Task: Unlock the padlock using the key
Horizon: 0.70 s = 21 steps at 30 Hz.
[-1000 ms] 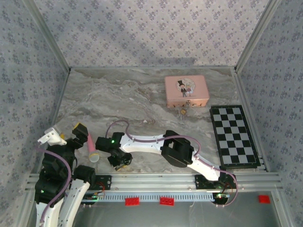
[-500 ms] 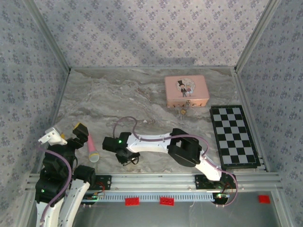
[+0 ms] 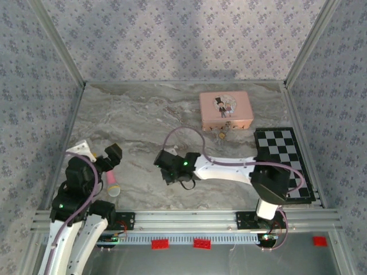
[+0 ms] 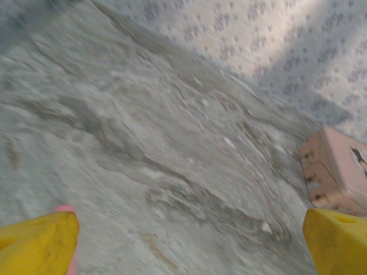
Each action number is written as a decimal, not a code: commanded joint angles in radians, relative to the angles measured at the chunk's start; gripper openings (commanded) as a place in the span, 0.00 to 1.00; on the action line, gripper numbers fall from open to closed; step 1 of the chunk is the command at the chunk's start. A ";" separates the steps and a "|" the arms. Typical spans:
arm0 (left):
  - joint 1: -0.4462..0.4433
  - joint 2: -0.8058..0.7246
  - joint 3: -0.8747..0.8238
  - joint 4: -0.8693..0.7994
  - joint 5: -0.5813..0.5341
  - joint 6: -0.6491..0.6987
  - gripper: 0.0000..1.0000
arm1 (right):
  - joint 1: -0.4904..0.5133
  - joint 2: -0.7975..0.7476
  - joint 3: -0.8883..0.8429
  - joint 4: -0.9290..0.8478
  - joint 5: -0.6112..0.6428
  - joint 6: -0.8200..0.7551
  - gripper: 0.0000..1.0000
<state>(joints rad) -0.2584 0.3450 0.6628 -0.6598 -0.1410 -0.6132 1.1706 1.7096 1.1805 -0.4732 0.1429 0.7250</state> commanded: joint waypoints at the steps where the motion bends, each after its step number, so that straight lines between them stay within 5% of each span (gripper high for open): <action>1: -0.007 0.062 -0.061 0.123 0.245 -0.081 1.00 | -0.054 -0.082 -0.073 0.136 0.002 -0.049 0.18; 7: -0.013 0.153 -0.216 0.407 0.494 -0.230 1.00 | -0.157 -0.196 -0.126 0.199 -0.054 -0.055 0.17; 12: -0.015 0.149 -0.177 0.277 0.400 -0.162 1.00 | -0.136 -0.153 -0.070 0.054 -0.006 -0.014 0.19; 16: -0.013 0.112 -0.160 0.204 0.296 -0.135 1.00 | -0.036 -0.030 0.003 -0.039 -0.008 0.070 0.35; 21: -0.013 0.107 -0.164 0.204 0.258 -0.143 1.00 | 0.005 0.096 0.091 -0.109 -0.030 0.137 0.36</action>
<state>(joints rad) -0.2707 0.4534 0.4664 -0.4377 0.1596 -0.7681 1.1755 1.7618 1.2350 -0.4767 0.1123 0.7910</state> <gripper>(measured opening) 0.999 0.361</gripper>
